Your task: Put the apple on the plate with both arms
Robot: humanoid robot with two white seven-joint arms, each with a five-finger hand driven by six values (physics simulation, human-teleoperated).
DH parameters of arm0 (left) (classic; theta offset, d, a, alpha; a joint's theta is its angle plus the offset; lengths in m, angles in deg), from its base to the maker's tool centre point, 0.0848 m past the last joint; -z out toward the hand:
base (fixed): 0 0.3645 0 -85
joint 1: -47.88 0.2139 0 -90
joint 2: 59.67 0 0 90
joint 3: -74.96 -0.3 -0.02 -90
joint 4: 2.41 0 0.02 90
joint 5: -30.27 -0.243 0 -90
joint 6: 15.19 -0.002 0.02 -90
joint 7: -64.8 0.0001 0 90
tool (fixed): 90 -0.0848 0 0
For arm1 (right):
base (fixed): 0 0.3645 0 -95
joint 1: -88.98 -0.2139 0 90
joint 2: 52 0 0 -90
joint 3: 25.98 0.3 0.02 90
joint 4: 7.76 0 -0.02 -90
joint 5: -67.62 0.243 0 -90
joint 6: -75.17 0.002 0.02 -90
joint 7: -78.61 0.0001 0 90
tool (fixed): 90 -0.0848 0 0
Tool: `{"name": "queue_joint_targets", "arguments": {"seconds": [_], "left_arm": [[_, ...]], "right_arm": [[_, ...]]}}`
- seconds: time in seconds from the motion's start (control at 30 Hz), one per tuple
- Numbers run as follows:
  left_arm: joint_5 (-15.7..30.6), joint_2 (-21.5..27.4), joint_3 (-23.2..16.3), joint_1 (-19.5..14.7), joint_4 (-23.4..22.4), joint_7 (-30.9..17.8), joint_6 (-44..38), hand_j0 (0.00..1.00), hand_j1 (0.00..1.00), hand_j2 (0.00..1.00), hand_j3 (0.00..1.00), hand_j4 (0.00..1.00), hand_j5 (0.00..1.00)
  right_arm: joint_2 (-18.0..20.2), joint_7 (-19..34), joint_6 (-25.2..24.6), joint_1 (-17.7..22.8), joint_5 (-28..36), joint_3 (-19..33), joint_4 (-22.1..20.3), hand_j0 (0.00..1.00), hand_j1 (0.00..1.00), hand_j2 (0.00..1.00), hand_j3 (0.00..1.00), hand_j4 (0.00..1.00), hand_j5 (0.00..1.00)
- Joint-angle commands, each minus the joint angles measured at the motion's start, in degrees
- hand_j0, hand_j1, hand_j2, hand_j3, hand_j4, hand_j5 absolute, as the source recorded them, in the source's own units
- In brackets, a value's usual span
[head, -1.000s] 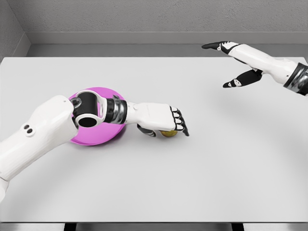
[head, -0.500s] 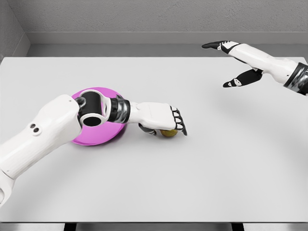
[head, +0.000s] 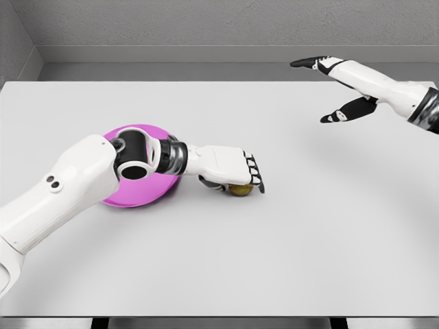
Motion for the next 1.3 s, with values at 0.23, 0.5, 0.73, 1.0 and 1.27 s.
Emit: {"name": "queue_joint_targets", "arguments": {"seconds": [0.23,0.5,0.73,1.0,1.27], "left_arm": [[0.3,0.1,-1.4,-0.3,0.0,0.1,-0.1,0.63,0.63,0.63,0.63,0.63,0.63],[0.7,0.4,-1.3,-0.6,0.1,0.1,-0.1,0.48,0.48,0.48,0.48,0.48,0.48],[4.3,3.5,-0.7,-3.1,0.6,0.1,-0.1,0.41,0.41,0.41,0.41,0.41,0.41],[12.3,17.7,8.1,-2.6,0.4,0.2,-0.1,0.36,0.36,0.36,0.36,0.36,0.36],[12.3,19.9,8.1,-0.6,-2.0,0.3,-0.1,0.53,0.53,0.53,0.53,0.53,0.53]], "right_arm": [[0.2,0.0,-0.2,-0.1,0.4,0.0,0.0,1.00,1.00,1.00,1.00,1.00,1.00],[0.8,0.0,-0.2,-0.1,0.5,0.0,0.0,1.00,1.00,1.00,1.00,1.00,1.00],[0.9,0.0,-0.2,-0.3,0.5,0.0,0.0,1.00,1.00,1.00,1.00,1.00,1.00],[0.9,0.0,-0.2,-0.4,0.5,0.0,0.1,1.00,1.00,1.00,1.00,1.00,1.00],[0.9,0.0,-0.2,-0.5,0.5,0.0,0.1,1.00,1.00,1.00,1.00,1.00,1.00]]}}
